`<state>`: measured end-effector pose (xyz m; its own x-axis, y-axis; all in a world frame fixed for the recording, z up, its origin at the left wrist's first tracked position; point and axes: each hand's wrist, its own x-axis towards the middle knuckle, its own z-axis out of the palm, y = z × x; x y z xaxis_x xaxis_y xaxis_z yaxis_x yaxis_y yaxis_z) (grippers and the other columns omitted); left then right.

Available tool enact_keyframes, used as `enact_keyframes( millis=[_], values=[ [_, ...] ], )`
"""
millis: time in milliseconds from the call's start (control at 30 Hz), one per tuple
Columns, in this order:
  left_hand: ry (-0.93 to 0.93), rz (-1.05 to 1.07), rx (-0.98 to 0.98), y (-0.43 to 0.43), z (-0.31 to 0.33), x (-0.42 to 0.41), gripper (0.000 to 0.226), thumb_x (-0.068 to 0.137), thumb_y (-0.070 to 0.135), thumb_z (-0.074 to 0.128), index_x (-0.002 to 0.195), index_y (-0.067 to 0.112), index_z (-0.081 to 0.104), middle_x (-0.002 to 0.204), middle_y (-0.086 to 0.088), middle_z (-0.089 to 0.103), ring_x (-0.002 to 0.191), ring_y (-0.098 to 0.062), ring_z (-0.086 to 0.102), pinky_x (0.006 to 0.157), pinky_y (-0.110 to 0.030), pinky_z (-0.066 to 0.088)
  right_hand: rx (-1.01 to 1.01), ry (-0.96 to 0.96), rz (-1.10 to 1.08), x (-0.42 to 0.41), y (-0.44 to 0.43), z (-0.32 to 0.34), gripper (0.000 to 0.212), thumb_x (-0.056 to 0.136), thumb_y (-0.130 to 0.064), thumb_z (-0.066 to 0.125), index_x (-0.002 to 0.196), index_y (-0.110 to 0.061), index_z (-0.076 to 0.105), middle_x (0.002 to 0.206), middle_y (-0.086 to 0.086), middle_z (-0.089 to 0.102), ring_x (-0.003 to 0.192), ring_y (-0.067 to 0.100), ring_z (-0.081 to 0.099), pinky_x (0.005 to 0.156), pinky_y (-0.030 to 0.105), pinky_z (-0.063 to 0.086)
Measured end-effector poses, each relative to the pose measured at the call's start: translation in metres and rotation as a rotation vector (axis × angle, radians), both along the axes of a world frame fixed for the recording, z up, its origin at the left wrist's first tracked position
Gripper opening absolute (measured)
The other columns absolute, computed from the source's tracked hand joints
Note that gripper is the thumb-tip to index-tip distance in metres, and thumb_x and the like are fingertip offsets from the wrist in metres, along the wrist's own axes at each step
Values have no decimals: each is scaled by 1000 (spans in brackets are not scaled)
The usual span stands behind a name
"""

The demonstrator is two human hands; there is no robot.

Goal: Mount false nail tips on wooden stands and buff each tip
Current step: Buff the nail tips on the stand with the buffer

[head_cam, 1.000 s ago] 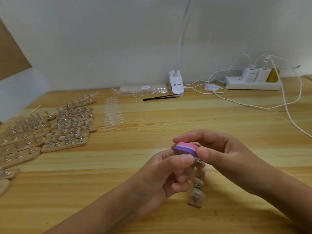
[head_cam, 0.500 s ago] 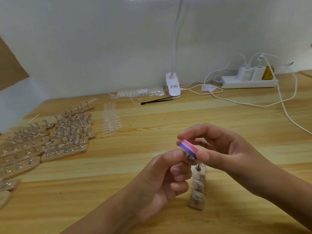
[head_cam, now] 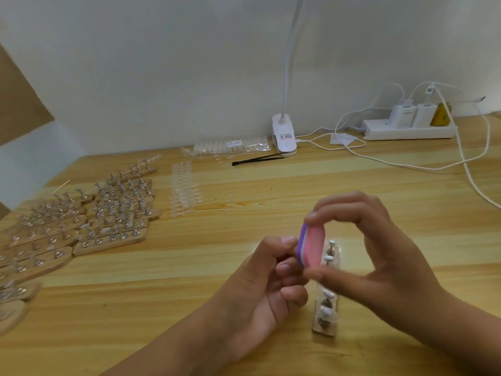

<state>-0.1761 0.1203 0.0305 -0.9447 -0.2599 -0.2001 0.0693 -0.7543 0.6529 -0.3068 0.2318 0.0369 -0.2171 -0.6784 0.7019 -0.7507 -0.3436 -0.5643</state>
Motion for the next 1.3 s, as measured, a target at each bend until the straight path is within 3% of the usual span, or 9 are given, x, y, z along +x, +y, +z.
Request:
enact_keyframes(
  millis=[167, 300, 400, 600, 700, 800, 933, 1067, 1300],
  values=[
    [-55, 28, -57, 0, 1, 1, 23, 59, 27, 84, 72, 13, 71, 73, 0, 32, 64, -8, 34, 50, -17, 37, -11, 178, 14, 1, -1, -3, 42, 79, -45, 73, 114, -27, 58, 113, -10, 58, 110, 12, 54, 94, 25, 39],
    [-39, 35, -25, 3, 5, 0, 19, 62, 23, 78, 65, 17, 60, 64, 4, 30, 57, -7, 24, 46, -15, 34, -26, 121, -55, -7, -1, 0, 38, 80, -45, 70, 111, -31, 55, 114, -12, 56, 111, 12, 53, 94, 28, 40],
    [-55, 40, -68, 3, 4, 1, 18, 61, 29, 79, 66, 17, 66, 65, 3, 32, 61, -8, 30, 53, -18, 34, -46, 237, -4, -2, -1, -6, 40, 84, -48, 69, 116, -26, 56, 112, -12, 55, 110, 8, 53, 93, 26, 39],
    [-43, 43, -46, 4, 4, 0, 21, 63, 27, 79, 69, 16, 63, 63, 4, 33, 58, -7, 26, 47, -15, 34, -77, 186, -30, -8, 0, -1, 35, 85, -46, 68, 114, -29, 55, 114, -10, 56, 110, 12, 54, 92, 32, 43],
    [-50, 30, -87, 5, 3, 0, 24, 60, 29, 83, 71, 14, 70, 67, 2, 38, 57, -6, 35, 49, -16, 38, -87, 278, -5, -5, 1, -1, 44, 87, -48, 65, 122, -24, 53, 117, -13, 54, 113, 5, 51, 94, 26, 40],
    [-56, 23, -89, 7, 5, 0, 20, 60, 30, 81, 66, 17, 68, 71, 2, 26, 53, -5, 39, 48, -16, 37, -66, 219, -15, -3, 1, -1, 42, 88, -50, 63, 119, -24, 54, 118, -15, 53, 113, 4, 51, 94, 27, 40],
    [-81, -3, -165, 6, 5, 4, 40, 41, 39, 92, 70, 17, 77, 70, 2, 49, 62, -8, 50, 51, -19, 48, -78, 317, 62, 2, 0, -6, 40, 88, -45, 65, 119, -21, 56, 120, -12, 56, 113, 6, 52, 96, 25, 38],
    [-85, 17, -107, 3, 6, 2, 29, 52, 34, 85, 74, 17, 77, 79, -1, 38, 71, -11, 36, 53, -16, 41, -82, 283, 40, -2, -2, -4, 48, 82, -41, 71, 122, -21, 54, 119, -12, 57, 112, 8, 53, 95, 26, 39],
    [-61, -11, -46, 5, 4, 1, 25, 64, 29, 78, 73, 14, 60, 70, 2, 24, 56, -6, 31, 48, -15, 33, -94, 265, -14, -7, 2, 1, 34, 87, -45, 67, 115, -28, 58, 114, -9, 59, 110, 11, 54, 91, 33, 44]
  ],
)
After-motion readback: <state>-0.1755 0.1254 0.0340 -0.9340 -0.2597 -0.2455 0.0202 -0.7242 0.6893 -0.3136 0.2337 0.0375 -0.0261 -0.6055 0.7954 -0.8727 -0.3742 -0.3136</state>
